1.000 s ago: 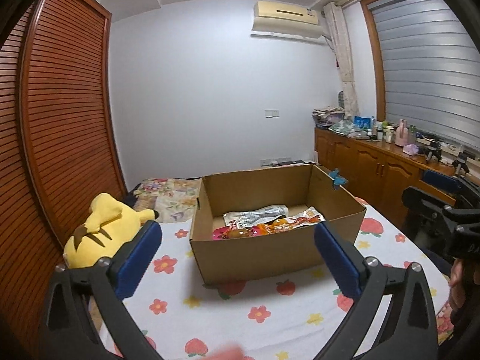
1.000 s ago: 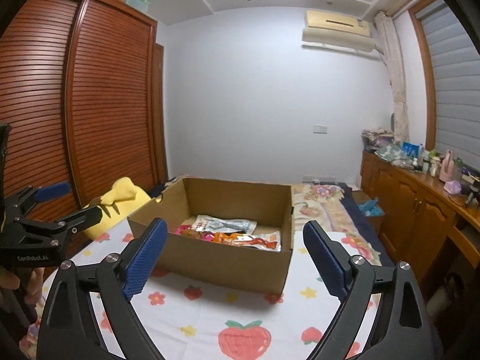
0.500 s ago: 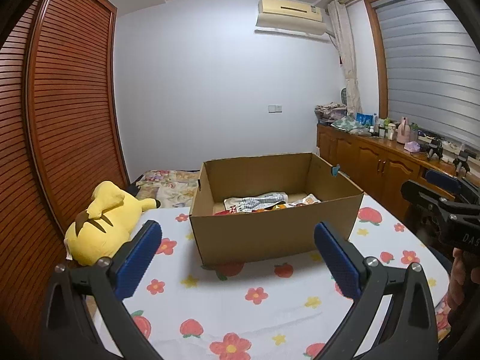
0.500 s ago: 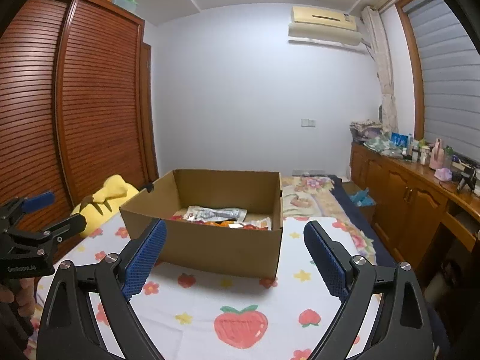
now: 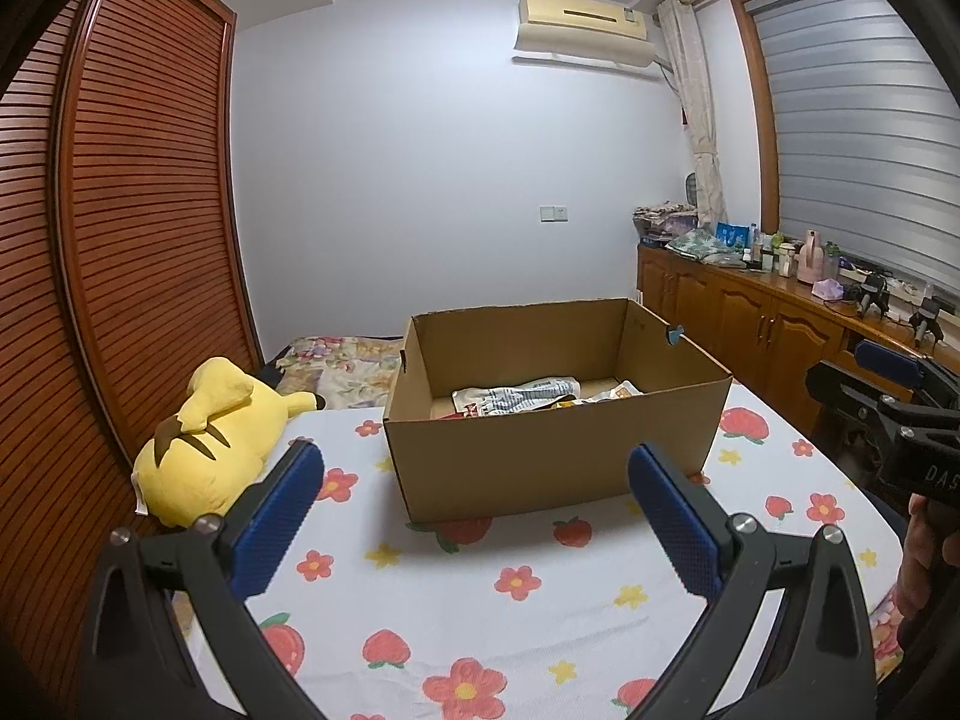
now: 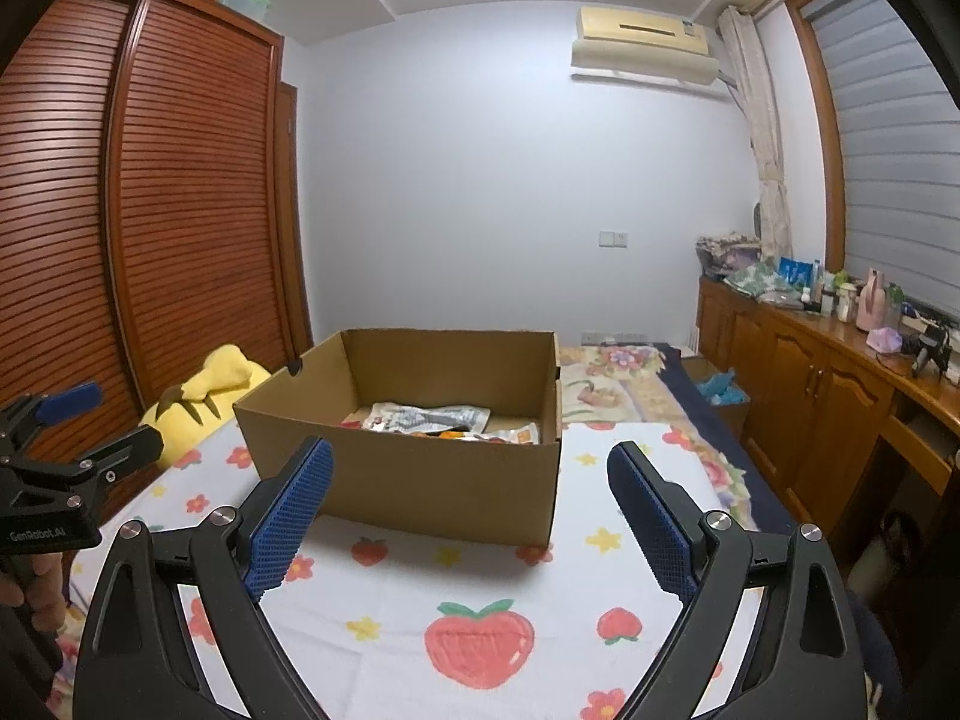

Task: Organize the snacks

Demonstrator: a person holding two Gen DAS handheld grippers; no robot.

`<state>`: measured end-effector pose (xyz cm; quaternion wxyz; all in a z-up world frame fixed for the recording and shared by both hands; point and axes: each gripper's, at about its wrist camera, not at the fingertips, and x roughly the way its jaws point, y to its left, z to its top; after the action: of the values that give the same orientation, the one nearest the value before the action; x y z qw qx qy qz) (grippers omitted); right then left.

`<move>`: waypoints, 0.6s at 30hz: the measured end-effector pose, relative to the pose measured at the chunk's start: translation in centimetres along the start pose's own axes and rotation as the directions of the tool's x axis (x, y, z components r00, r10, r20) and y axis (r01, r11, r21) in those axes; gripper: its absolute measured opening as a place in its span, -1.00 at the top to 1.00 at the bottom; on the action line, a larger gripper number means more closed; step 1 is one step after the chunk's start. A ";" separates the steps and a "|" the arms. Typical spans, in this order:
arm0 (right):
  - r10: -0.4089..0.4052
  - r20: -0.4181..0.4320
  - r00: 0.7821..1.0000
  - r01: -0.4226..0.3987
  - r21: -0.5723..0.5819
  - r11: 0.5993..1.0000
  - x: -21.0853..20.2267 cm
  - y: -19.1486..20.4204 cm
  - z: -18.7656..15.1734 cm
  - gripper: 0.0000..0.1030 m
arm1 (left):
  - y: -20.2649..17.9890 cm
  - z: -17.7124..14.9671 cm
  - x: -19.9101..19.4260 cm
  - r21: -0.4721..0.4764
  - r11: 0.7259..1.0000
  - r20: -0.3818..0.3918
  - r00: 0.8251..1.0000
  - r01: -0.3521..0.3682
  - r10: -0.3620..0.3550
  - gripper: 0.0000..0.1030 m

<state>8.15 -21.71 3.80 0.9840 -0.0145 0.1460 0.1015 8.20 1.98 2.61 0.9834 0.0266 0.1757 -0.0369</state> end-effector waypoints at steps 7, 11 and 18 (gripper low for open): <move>0.001 0.000 1.000 -0.001 0.001 1.000 -0.1 0.0 0.0 -0.83 | 0.0 -0.2 -0.2 0.000 1.000 -0.001 1.000 0.006 -0.006 -0.99; 0.000 0.000 1.000 0.000 0.004 1.000 0.0 0.0 0.0 -0.83 | -0.1 -0.2 -0.6 0.003 1.000 0.003 1.000 0.003 -0.003 -0.99; 0.001 0.000 1.000 -0.001 0.004 1.000 -0.1 0.0 0.1 -0.84 | -0.2 0.0 -0.8 0.008 1.000 0.009 1.000 0.000 0.000 -0.99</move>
<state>8.12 -21.76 3.88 0.9839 -0.0126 0.1463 0.1017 7.44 1.78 2.88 0.9841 0.0303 0.1712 -0.0377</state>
